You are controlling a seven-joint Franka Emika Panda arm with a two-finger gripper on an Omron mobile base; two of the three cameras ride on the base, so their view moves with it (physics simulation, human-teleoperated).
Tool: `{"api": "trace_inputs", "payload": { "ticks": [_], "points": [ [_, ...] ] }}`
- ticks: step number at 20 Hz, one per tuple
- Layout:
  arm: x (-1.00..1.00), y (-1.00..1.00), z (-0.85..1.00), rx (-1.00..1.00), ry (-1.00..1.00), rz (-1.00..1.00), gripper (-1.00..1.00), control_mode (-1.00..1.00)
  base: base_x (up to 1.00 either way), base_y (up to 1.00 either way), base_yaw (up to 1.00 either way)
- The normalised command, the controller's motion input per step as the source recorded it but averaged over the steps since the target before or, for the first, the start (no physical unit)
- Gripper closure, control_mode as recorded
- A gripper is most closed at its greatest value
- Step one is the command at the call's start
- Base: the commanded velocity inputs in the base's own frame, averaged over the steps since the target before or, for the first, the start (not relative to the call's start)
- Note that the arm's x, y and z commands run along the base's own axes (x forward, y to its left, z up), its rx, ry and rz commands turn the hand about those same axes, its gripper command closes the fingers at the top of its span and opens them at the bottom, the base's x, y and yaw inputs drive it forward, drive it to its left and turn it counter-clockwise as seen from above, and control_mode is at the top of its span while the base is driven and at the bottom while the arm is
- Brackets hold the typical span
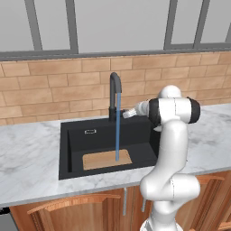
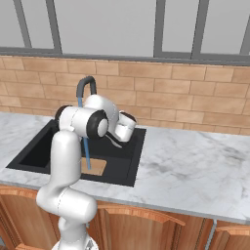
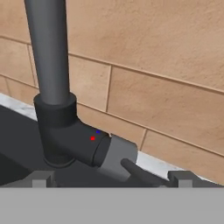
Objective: Turn on the sink faucet with hot water and rinse the cutting board for ten seconds, then turn off the faucet. Push the cutting board to reach the water if necessary.
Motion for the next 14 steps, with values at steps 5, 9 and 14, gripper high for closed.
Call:
{"api": "trace_inputs", "payload": {
  "ticks": [5, 9, 14],
  "points": [
    [-0.01, 0.24, 0.0, 0.0, 0.01, 0.0, -1.0, -1.0, 0.0, 0.0, 0.0],
    [-0.16, 0.21, -0.04, 0.0, 0.03, 0.0, -1.0, -1.0, 0.0, 0.0, 0.0],
    [-0.2, 0.07, -0.15, 0.0, 0.01, 0.0, -1.0, -1.0, 0.0, 0.0, 0.0]
  ]
}}
